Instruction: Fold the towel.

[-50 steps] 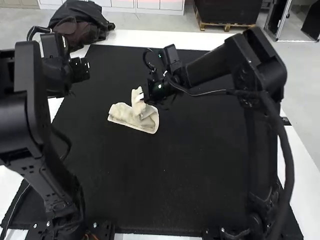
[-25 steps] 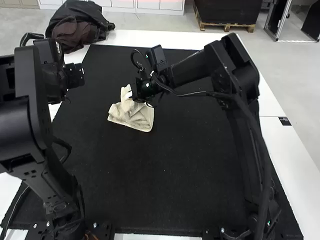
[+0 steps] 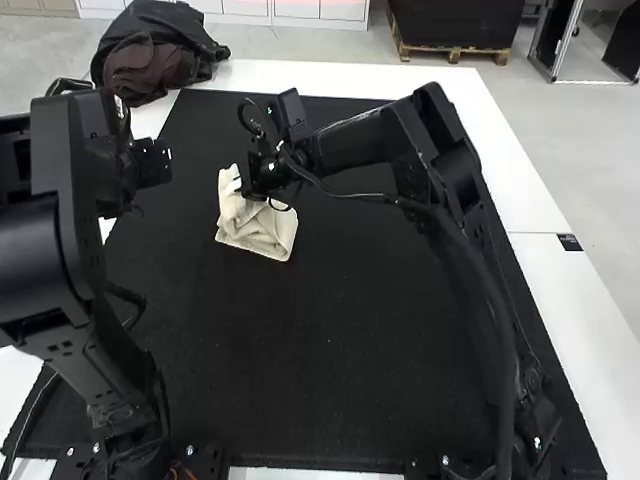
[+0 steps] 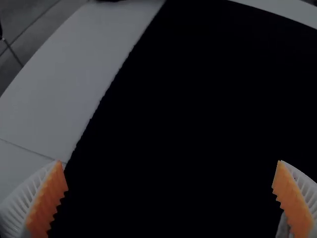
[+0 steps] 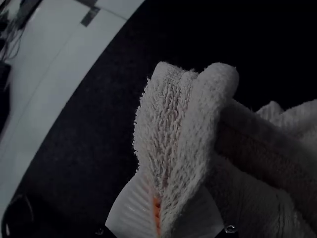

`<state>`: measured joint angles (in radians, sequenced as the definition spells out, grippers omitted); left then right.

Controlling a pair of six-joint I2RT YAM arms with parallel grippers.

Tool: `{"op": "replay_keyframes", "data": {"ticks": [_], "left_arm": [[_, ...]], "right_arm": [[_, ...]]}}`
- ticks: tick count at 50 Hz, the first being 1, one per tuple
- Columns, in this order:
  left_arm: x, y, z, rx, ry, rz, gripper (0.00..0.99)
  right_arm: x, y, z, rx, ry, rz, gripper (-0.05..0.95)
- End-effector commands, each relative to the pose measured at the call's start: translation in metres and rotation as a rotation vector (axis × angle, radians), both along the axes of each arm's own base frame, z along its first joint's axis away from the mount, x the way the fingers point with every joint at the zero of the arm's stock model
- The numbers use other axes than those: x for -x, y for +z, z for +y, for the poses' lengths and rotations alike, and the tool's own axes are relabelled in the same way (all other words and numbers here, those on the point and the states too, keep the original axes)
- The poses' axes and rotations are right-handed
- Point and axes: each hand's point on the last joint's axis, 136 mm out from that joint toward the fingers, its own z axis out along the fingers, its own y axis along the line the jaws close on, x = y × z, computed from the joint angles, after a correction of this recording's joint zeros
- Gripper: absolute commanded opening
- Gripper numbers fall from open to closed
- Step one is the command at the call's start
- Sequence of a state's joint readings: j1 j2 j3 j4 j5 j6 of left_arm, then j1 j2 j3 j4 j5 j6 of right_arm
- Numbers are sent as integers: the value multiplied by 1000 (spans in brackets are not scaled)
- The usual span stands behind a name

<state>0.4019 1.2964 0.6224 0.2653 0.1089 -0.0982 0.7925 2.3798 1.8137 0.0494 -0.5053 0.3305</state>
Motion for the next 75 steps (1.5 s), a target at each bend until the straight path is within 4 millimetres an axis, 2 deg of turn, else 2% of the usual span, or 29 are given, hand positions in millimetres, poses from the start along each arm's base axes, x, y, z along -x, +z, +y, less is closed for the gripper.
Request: {"op": "replay_keyframes", "data": {"ticks": [1,3,8,12,18,22,26,27,28,30,31,32,45,56,75], "left_arm": [[3,13,0,-24,-9,-34,970],[3,14,0,-27,-11,-33,970],[4,11,0,-27,-11,-29,970],[5,14,-1,-29,-10,-37,970],[7,19,-2,-35,-10,-55,970],[7,21,-4,-37,-14,-60,970],[8,21,-4,-37,-14,-62,970],[8,21,-4,-37,-14,-62,970],[7,22,-4,-37,-15,-64,970],[7,21,-4,-37,-15,-62,970],[7,22,-4,-37,-15,-64,970],[7,22,-4,-38,-15,-65,970],[7,23,-5,-38,-16,-68,970],[6,24,-4,-39,-16,-72,970],[8,21,-4,-39,-15,-68,970]], "right_arm": [[1,14,14,-32,8,-17,-7],[0,14,16,-35,4,-14,118],[-3,20,19,-43,-4,-25,572],[-11,28,18,-43,-21,-70,780],[-24,50,16,-64,-53,-110,880],[-40,71,5,-87,-89,-144,890],[-49,80,-3,-95,-110,-158,848],[-51,80,-5,-96,-107,-157,749],[-50,81,-7,-97,-96,-151,610],[-46,75,-13,-88,-72,-120,246],[-47,73,-17,-80,-70,-115,30],[-47,71,-19,-75,-73,-114,-31],[-25,37,-30,-35,-24,-29,-25],[-6,17,-24,-16,14,-1,-26],[15,-10,-17,6,59,41,-25]]}}
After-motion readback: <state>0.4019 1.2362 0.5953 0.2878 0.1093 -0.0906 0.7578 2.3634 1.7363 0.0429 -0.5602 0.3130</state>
